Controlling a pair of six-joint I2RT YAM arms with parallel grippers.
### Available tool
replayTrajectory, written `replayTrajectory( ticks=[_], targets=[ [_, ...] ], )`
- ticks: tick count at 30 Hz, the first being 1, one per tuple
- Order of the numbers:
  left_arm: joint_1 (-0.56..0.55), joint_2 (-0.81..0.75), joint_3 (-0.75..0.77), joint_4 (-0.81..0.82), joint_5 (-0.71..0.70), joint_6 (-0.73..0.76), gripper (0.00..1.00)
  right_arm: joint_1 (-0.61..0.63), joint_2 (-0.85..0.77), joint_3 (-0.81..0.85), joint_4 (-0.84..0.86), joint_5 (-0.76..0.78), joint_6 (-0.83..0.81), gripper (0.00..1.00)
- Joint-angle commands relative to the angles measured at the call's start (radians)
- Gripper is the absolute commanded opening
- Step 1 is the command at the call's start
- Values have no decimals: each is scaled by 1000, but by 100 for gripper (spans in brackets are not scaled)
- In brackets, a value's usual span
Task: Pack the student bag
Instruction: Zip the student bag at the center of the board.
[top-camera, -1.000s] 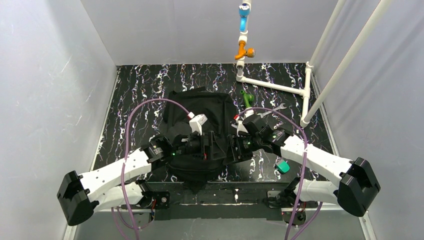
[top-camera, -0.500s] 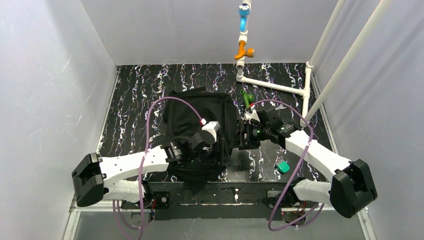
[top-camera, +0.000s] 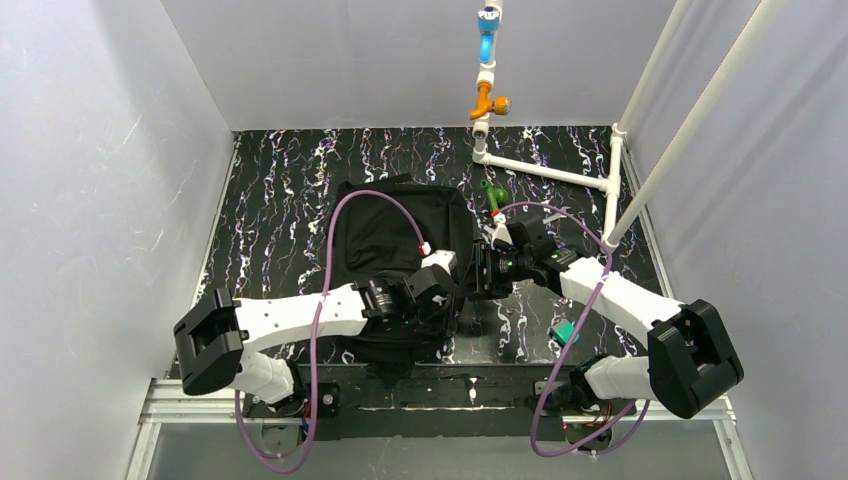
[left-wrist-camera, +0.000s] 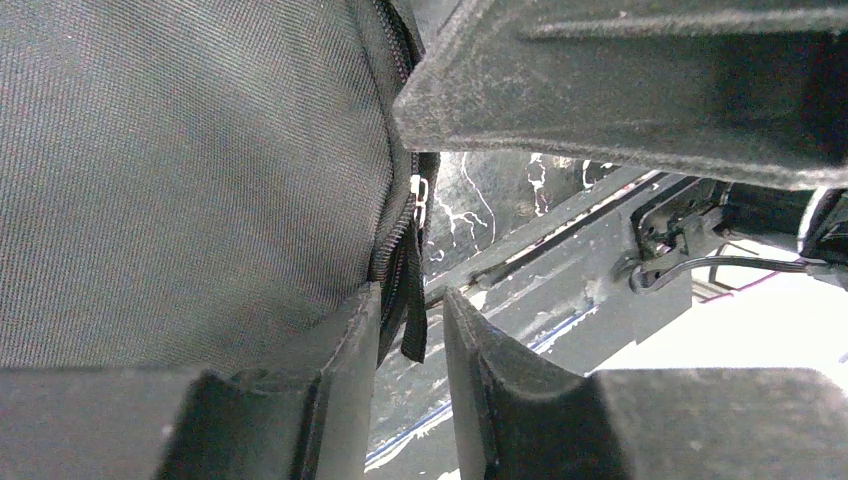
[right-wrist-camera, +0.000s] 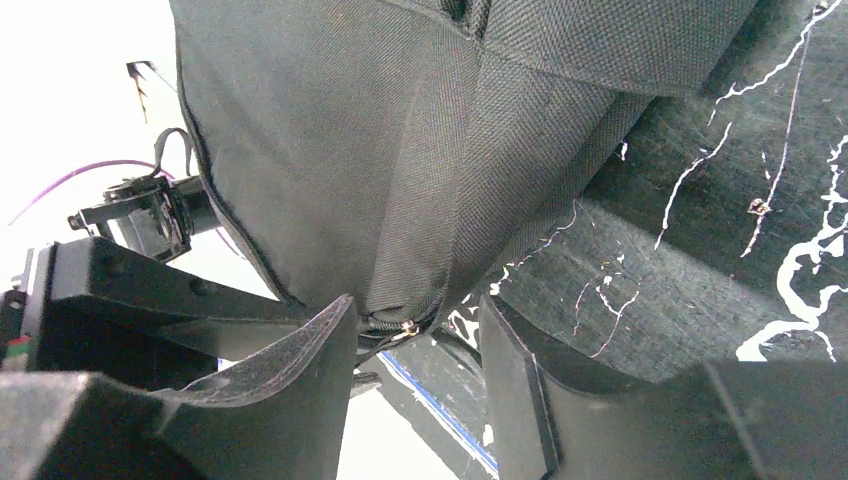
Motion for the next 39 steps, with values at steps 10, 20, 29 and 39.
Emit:
replayTrajectory(
  ticks=[10, 20, 29, 39],
  targets=[
    [-50, 75, 117, -145, -83, 36, 11, 3, -14, -24, 45, -22, -5, 54],
    [-52, 10, 110, -118, -24, 7, 0, 75, -12, -64, 108, 45, 51, 55],
    [-50, -51, 105, -209, -48, -57, 0, 84, 92, -10, 209, 274, 19, 1],
    [-51, -263, -54, -454, -118, -130, 0, 15, 395, 343, 151, 355, -229, 1]
  ],
)
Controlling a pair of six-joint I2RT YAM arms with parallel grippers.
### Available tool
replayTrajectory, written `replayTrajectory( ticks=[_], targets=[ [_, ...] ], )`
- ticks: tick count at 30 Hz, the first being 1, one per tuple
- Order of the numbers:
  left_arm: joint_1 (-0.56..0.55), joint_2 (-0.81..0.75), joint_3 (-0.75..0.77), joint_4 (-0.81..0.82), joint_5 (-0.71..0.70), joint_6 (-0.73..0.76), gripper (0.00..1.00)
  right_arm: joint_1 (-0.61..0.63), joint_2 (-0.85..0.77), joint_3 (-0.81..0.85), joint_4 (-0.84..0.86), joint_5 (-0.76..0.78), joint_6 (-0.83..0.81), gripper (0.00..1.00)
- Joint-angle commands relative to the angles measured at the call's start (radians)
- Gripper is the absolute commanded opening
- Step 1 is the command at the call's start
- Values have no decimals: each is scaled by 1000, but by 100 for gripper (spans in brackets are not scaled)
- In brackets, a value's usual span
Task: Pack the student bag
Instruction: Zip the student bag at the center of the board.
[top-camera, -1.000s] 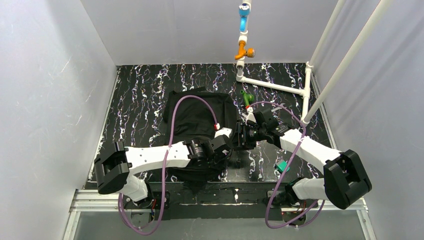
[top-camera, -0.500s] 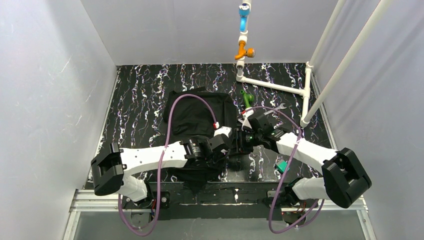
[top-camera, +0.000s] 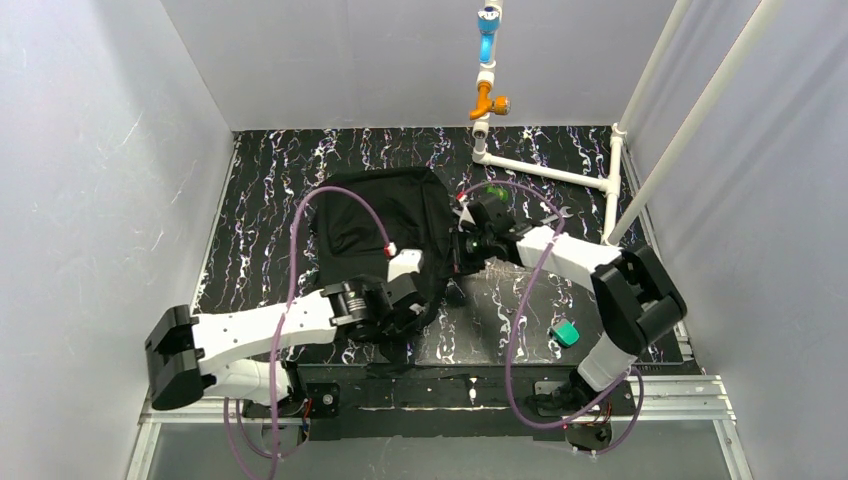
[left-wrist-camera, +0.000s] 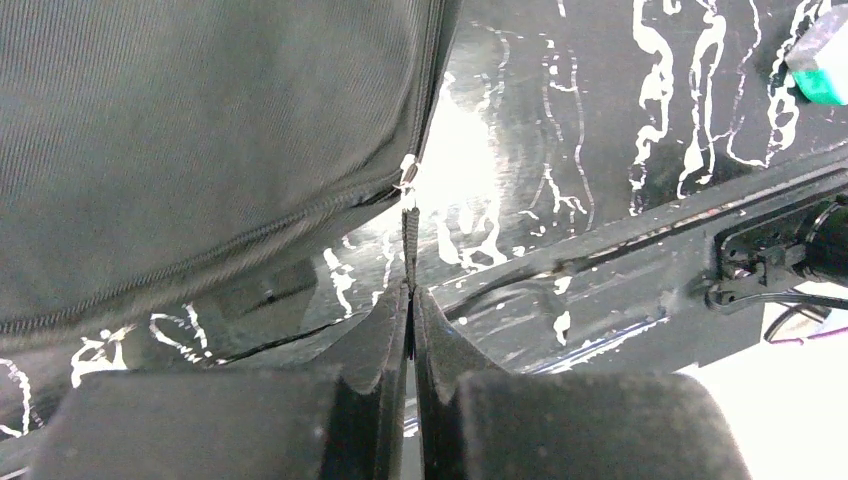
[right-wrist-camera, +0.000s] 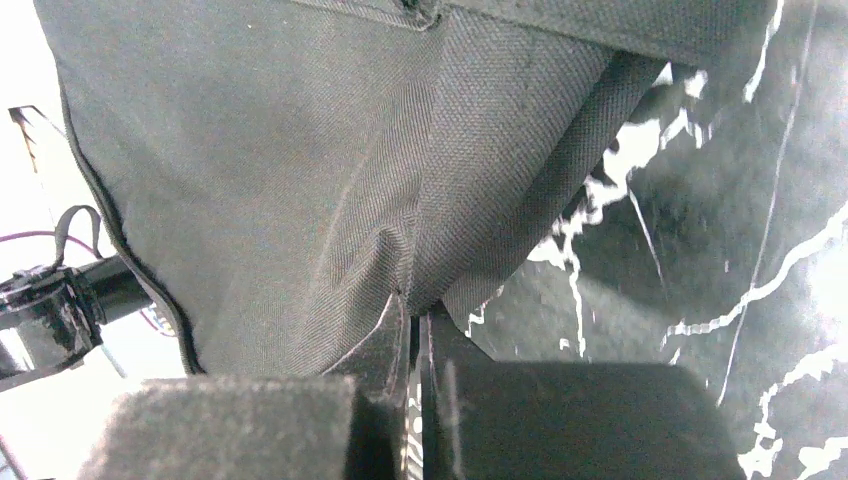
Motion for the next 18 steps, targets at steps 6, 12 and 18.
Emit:
replayTrajectory(
  ticks=[6, 12, 18],
  targets=[
    [-18, -231, -84, -91, -18, 11, 0, -56, 188, 306, -73, 202, -284, 9],
    [6, -46, 134, 5, -7, 161, 0, -48, 68, 186, -144, 98, -95, 69],
    [15, 66, 202, 94, 98, 207, 0, -11, -143, -142, 205, -96, 312, 78]
  ],
)
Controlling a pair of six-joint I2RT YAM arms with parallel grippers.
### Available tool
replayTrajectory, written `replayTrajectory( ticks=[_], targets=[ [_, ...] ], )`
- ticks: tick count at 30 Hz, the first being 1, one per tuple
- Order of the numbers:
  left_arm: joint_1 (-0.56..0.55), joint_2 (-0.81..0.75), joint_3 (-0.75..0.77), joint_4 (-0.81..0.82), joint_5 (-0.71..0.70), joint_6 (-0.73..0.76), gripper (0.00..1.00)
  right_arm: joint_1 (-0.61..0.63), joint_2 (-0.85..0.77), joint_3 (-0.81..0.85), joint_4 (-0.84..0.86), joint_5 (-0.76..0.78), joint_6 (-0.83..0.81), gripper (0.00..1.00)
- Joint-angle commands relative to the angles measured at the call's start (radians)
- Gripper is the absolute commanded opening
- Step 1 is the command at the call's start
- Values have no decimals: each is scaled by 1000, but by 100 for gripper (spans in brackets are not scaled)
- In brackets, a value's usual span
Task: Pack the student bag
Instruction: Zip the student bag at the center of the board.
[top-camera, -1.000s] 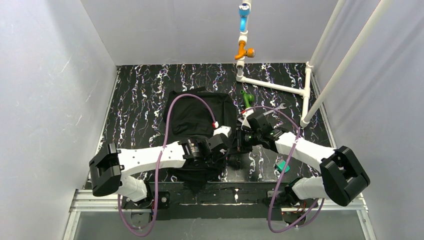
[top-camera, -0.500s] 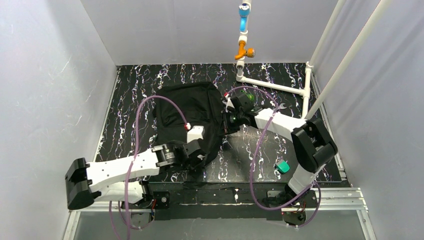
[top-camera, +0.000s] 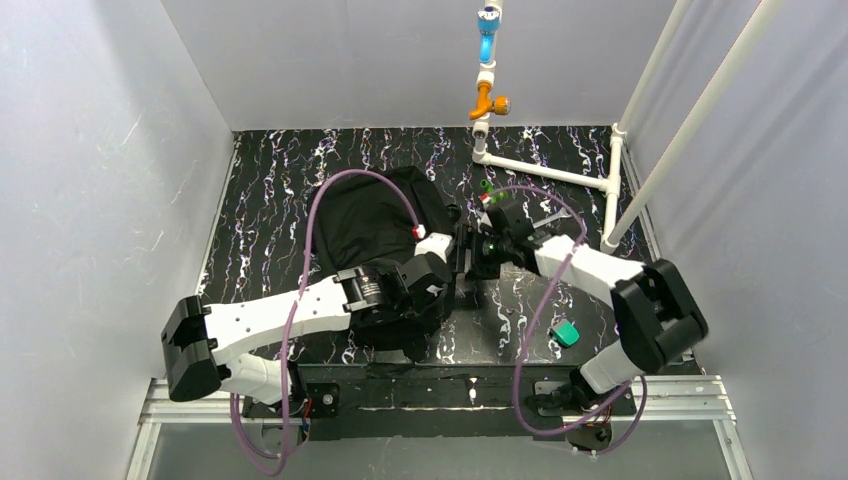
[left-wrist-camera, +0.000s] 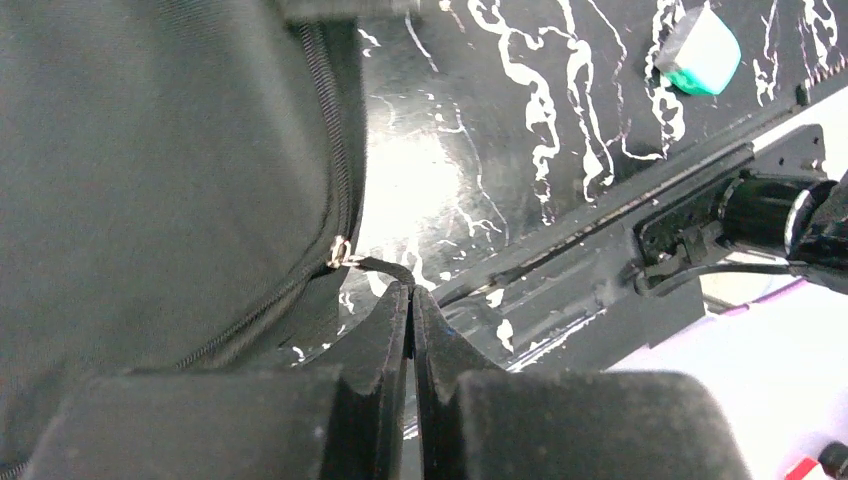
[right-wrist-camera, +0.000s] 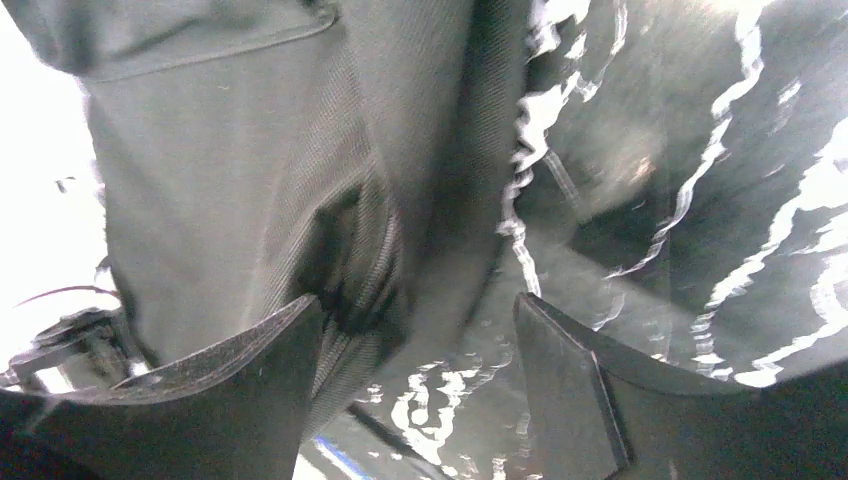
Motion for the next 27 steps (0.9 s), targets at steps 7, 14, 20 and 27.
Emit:
replayTrajectory(
  ticks=[7, 14, 20, 27],
  targets=[
    [4, 60, 63, 79, 126, 67, 0, 138, -245, -298, 378, -21, 493, 57],
    [8, 28, 3, -55, 32, -46, 0, -4, -171, -275, 381, -91, 395, 1],
    [110, -74, -140, -352, -119, -228, 0, -234, -11, -164, 280, -293, 114, 1],
    [157, -286, -266, -216, -12, -111, 0, -250, 128, 66, 34, -269, -137, 1]
  ],
)
